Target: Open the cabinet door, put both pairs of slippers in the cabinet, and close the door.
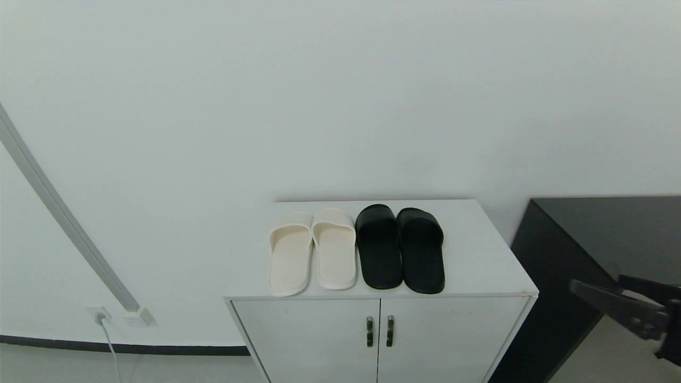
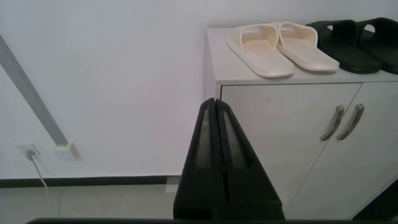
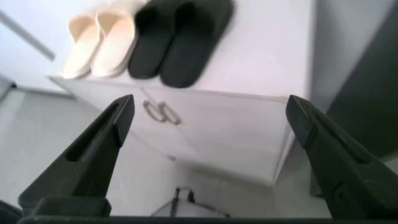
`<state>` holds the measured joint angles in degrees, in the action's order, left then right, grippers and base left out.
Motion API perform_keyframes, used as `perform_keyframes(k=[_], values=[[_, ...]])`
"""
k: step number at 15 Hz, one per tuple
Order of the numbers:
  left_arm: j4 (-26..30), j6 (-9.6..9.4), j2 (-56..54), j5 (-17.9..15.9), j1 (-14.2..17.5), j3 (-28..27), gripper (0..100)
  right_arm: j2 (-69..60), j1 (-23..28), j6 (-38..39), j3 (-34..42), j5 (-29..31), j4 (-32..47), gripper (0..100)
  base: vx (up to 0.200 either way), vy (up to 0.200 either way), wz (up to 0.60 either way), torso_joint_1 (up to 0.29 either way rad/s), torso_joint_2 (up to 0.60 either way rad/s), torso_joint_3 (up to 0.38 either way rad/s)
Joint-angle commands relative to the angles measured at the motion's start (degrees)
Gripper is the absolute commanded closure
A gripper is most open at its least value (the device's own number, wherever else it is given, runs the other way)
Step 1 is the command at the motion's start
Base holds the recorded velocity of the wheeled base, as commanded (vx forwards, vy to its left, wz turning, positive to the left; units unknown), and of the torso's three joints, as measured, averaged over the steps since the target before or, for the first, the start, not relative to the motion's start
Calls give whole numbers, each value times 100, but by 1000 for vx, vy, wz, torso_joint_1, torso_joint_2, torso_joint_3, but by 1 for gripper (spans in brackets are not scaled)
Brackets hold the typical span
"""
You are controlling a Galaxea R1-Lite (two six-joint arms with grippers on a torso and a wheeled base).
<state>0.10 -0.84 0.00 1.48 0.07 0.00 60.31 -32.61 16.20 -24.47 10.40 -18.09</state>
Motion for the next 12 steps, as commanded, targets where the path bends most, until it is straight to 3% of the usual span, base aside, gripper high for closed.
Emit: perform_keyframes(k=[1,6,12], values=[[-1,-4,0,2,1,0,100,2064,-1116,252,-849,832,-564,0,0,0,0,0,0,0],[-1,-4,0,-7,1,0,100,4094,-1301,234,-1631,1904,-2137,0,0,0,0,0,0,0],[-1,-4,0,-7,1,0,100,5606,-1257,208,-3284,2423,-2155,0,0,0,0,0,0,0]])
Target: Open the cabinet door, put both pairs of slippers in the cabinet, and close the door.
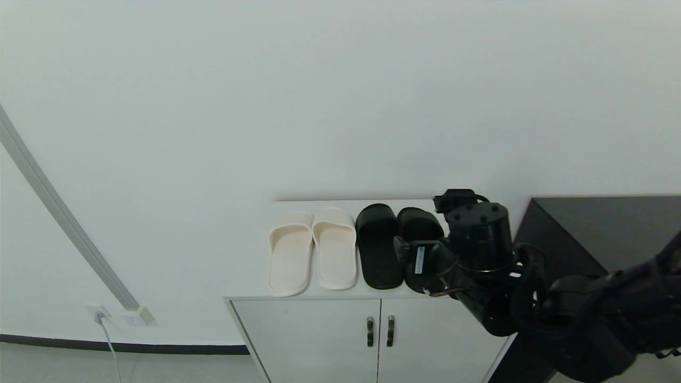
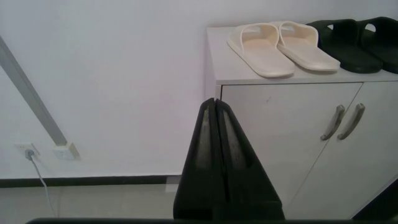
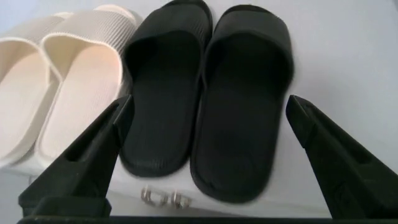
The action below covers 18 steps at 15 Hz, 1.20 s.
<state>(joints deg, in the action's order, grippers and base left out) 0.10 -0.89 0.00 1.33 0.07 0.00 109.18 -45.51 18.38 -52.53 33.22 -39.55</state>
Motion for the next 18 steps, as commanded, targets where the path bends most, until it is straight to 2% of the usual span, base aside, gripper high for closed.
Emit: perform_keyframes(k=[1,6,7,10,16,17,18], values=[[-1,1,0,8,1,0,100,991,130,-10,-680,185,-18,0,0,0,0,0,0,0],[-1,1,0,-1,1,0,100,1826,543,-151,-1682,167,8,0,0,0,0,0,0,0],[-1,1,0,-1,1,0,100,1826,543,-151,-1682,167,8,0,0,0,0,0,0,0],[-1,1,0,-1,1,0,100,2468,587,-529,-2569,150,8,0,0,0,0,0,0,0],[-1,10,0,-1,1,0,100,2907,719,-784,-3316,-70,131,0,0,0,0,0,0,0],[-1,10,0,-1,1,0,100,2916,745,-784,-3369,-79,131,100,0,0,0,0,0,0],[-1,10,0,-1,1,0,100,2907,745,-784,-3396,-79,140,100,0,0,0,0,0,0]])
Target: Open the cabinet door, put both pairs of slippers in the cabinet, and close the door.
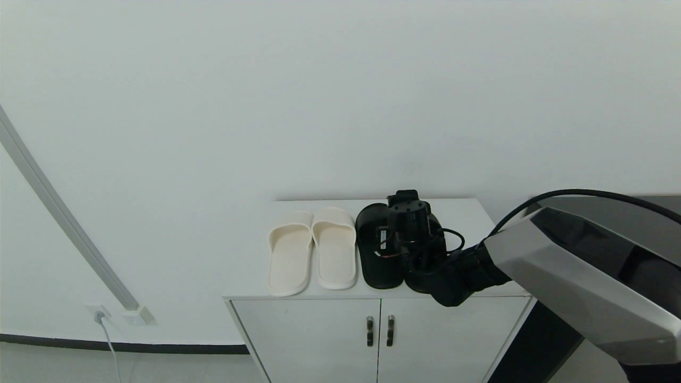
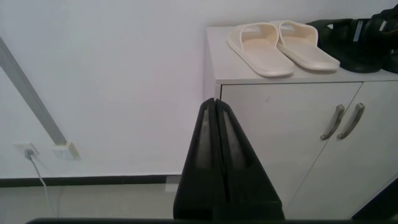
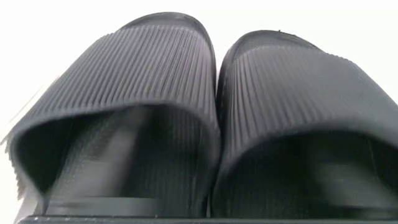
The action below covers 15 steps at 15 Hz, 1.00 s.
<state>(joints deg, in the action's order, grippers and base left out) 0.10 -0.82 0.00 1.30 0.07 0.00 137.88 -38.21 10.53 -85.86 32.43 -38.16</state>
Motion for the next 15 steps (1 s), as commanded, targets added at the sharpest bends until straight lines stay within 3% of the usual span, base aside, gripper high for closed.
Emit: perform_keyframes(k=[1,8,10,11,13,15], values=[[-1,3,0,1,1,0,100,29,15,1,-89,0,1,100,0,0,0,0,0,0],[-1,3,0,1,1,0,100,-455,6,-16,307,9,-8,100,0,0,0,0,0,0],[-1,3,0,1,1,0,100,-1017,-91,-34,913,-52,-25,100,0,0,0,0,0,0],[-1,3,0,1,1,0,100,-1790,-275,-69,1686,-483,-34,100,0,0,0,0,0,0],[-1,3,9,1,1,0,100,-2625,-460,-104,2539,-808,-34,100,0,0,0,0,0,0],[-1,3,0,1,1,0,100,-3909,-785,-130,3796,-1652,10,100,0,0,0,0,0,0]])
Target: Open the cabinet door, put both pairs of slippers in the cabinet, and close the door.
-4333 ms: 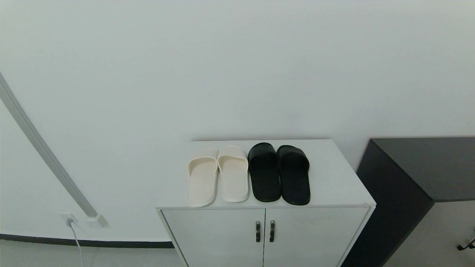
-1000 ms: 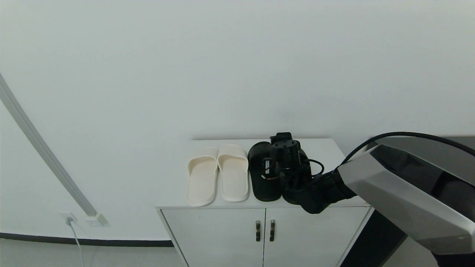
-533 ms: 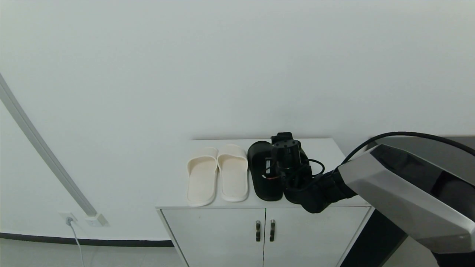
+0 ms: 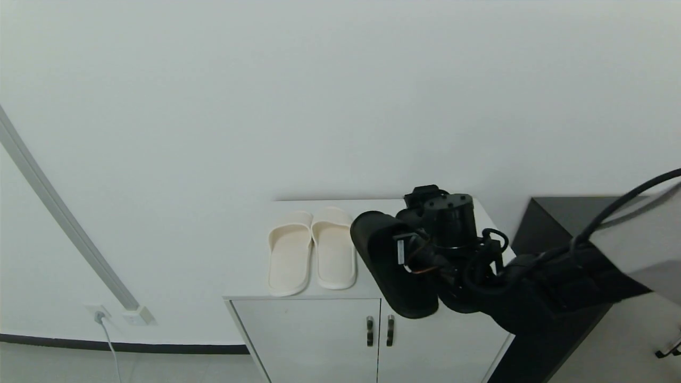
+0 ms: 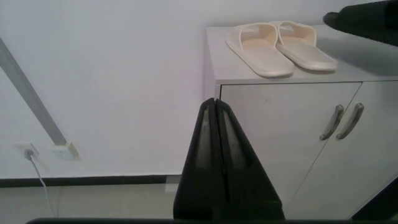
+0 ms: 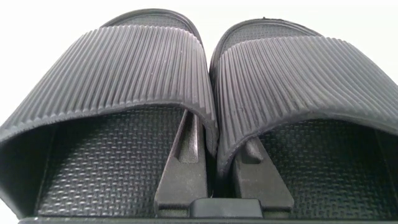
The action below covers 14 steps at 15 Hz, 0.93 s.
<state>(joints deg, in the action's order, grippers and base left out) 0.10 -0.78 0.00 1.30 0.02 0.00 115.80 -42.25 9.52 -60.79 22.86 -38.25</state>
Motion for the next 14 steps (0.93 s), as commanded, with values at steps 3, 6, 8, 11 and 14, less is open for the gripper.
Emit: perform_keyframes(k=[3,6,8,11,14], values=[[-1,8,0,1,-2,0,100,-2764,-512,-38,2089,-1293,406,100,0,0,0,0,0,0],[-1,16,9,1,6,0,100,-3090,-626,-29,1905,-1600,1277,100,0,0,0,0,0,0],[-1,16,0,1,6,0,100,-3098,-644,-29,1949,-1600,1329,100,0,0,0,0,0,0],[-1,16,9,1,6,0,100,-3072,-661,-29,1984,-1609,1347,100,-200,0,0,6,-4,1],[-1,16,9,1,6,0,100,-3037,-670,-29,2036,-1600,1347,100,-200,0,0,-7,2,2]])
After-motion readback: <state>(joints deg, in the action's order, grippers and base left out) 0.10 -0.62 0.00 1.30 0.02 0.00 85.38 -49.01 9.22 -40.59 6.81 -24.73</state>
